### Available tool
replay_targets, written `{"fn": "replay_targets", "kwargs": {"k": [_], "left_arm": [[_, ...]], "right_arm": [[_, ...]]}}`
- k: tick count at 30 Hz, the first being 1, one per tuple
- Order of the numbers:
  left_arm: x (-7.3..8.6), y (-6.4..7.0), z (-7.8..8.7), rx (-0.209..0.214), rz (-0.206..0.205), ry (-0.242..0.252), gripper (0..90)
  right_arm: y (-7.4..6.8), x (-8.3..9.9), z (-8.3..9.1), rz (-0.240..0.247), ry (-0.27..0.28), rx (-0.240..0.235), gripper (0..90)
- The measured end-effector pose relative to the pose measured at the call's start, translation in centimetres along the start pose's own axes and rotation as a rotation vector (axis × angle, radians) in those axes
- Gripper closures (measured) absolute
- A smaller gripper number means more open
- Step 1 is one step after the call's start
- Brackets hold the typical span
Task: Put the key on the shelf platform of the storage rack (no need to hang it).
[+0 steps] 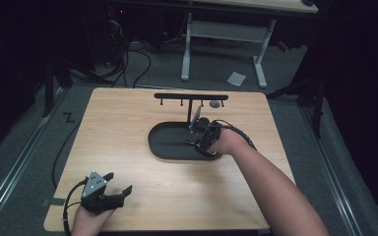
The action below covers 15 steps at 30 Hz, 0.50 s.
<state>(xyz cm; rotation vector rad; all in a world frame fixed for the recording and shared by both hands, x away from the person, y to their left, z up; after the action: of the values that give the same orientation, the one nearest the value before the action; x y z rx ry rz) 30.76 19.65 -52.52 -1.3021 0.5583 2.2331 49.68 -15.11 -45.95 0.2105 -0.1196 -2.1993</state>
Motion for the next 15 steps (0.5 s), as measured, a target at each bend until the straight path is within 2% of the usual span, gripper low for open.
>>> {"fn": "replay_targets", "kwargs": {"k": [15], "left_arm": [[0.1, 0.2, -0.1, 0.004, -0.011, -0.014, 15.9]], "right_arm": [[0.0, 2.5, 1.1, -0.025, 0.049, 0.012, 35.9]]}}
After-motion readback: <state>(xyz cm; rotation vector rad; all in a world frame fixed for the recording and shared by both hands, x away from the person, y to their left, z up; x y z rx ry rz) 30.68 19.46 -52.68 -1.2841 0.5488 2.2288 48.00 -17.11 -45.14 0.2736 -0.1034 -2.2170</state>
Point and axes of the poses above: each handheld gripper's, and its own axes: z roughly backward along the jaws, x roughly out of its underside, y roughly to its right, the point moved 1 cm from there along -z, roughly forward along the jaws, and after that the axes turned 2 degrees about y, right-handed, at the moved point
